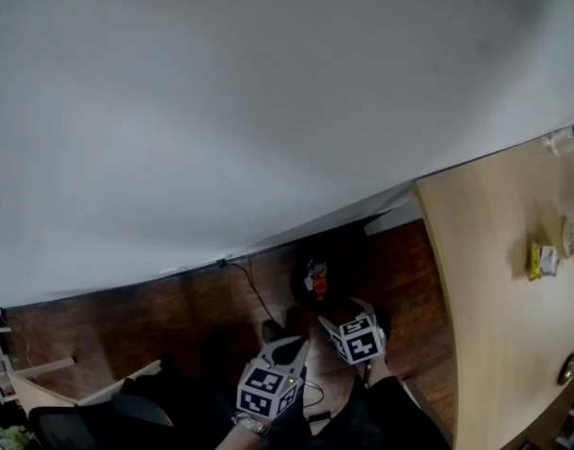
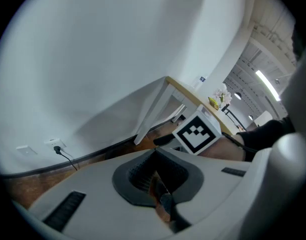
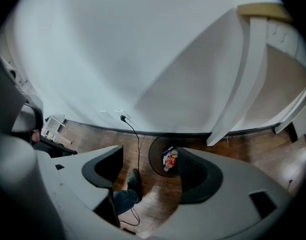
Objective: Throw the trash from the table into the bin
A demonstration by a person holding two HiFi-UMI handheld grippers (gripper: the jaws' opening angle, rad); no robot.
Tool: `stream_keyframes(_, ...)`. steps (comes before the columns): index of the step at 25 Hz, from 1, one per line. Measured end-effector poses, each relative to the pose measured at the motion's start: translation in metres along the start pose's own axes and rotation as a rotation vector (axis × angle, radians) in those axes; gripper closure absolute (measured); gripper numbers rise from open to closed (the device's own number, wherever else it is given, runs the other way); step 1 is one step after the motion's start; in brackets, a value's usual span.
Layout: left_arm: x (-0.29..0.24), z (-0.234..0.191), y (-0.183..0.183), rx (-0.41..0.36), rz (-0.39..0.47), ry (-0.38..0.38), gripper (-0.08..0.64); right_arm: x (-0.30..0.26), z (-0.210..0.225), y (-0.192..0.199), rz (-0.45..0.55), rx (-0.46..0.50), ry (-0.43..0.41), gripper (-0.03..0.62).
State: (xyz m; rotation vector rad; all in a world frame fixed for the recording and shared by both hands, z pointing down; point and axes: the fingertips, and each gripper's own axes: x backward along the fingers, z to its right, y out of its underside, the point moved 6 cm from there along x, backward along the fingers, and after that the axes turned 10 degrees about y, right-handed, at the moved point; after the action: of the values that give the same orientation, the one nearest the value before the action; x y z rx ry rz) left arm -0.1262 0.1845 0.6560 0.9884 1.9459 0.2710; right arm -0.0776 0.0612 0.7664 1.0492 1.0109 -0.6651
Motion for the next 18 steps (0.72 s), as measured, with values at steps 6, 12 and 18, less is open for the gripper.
stream_keyframes(6,0.023,0.045,-0.036,-0.068,0.034,0.026,0.555,0.11,0.008,-0.016,0.089,-0.011,-0.038,0.245)
stream_keyframes(12,0.039,0.104,-0.08,-0.226,0.043,0.074,0.558,0.208,0.024,-0.023,0.191,-0.024,-0.001,0.245)
stream_keyframes(18,0.031,0.177,-0.103,-0.276,0.035,0.143,0.557,0.286,0.058,-0.003,0.271,-0.091,0.055,0.245)
